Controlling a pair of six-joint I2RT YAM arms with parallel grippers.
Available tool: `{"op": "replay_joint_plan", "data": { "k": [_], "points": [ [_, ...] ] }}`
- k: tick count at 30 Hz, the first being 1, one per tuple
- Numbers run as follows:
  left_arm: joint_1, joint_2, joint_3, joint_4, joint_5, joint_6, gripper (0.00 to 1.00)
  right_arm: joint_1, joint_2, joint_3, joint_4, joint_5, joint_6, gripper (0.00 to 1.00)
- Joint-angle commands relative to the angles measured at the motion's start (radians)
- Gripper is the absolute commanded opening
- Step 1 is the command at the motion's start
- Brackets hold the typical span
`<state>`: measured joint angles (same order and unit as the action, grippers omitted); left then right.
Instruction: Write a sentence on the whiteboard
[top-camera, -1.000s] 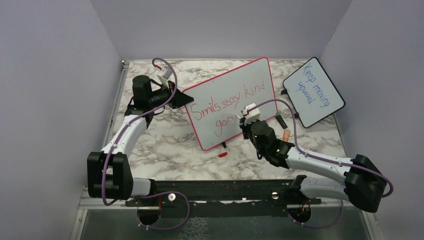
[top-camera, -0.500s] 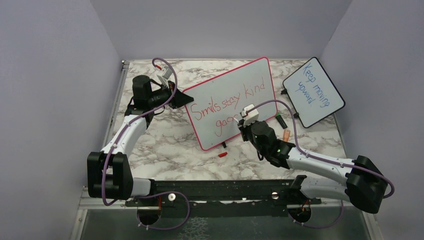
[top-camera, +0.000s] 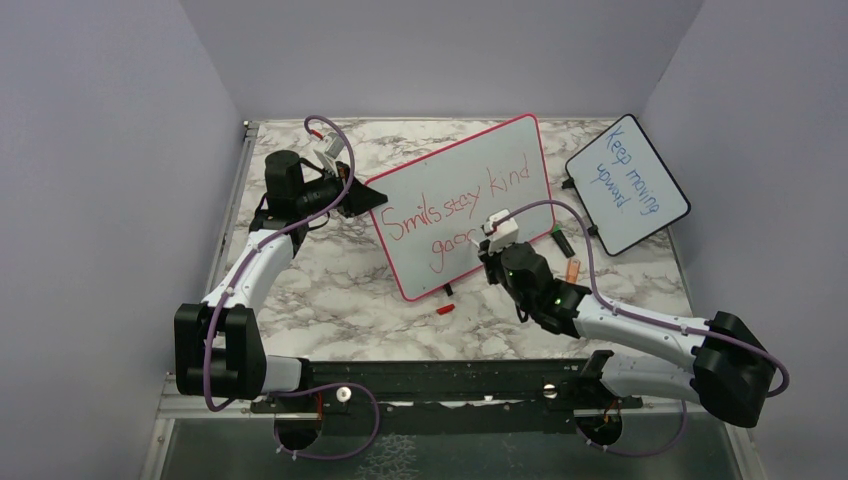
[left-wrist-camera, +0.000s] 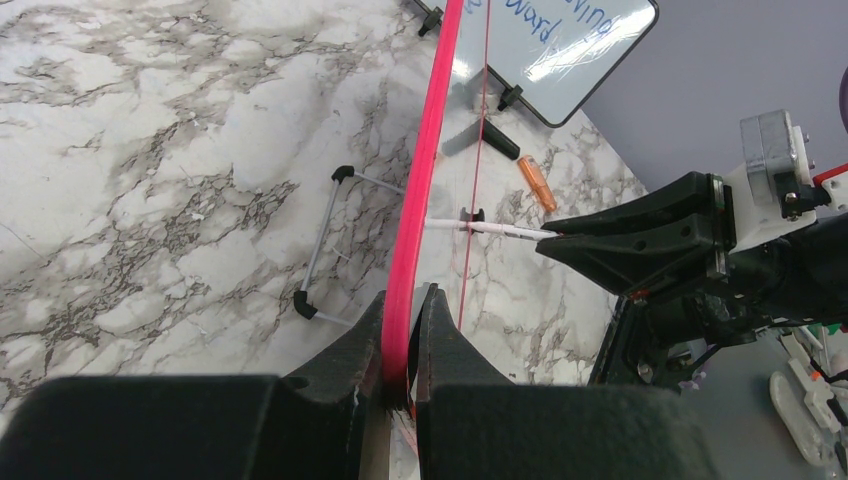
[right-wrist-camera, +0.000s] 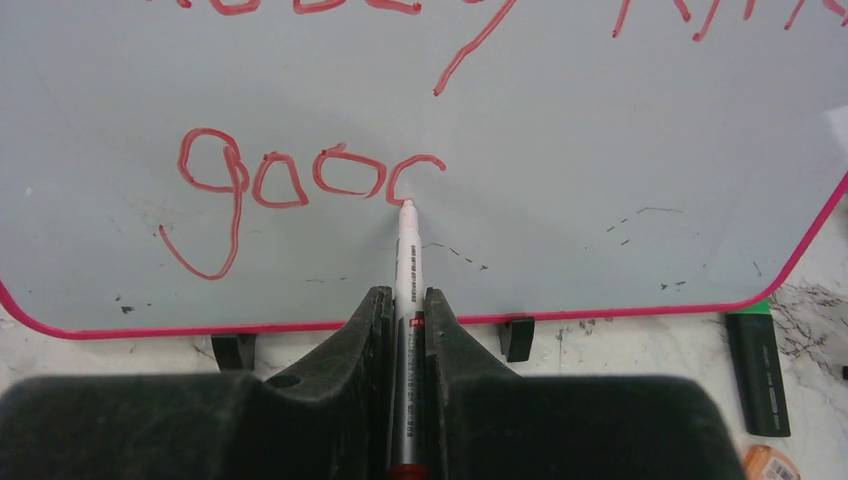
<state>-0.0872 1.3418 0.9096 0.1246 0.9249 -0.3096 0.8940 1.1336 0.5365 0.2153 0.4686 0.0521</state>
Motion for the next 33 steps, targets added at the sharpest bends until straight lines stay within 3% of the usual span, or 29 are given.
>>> {"op": "replay_joint_plan", "data": {
  "k": [1, 33],
  "points": [
    [-0.016, 0.046, -0.025, -0.115, -0.175, 0.144, 0.00, -0.022, 0.018, 0.006, 0.004, 0.056, -0.006, 0.01],
    [-0.015, 0.046, -0.021, -0.117, -0.174, 0.147, 0.00, -0.056, 0.045, 0.079, 0.143, 0.048, -0.076, 0.01]
  ]
}}
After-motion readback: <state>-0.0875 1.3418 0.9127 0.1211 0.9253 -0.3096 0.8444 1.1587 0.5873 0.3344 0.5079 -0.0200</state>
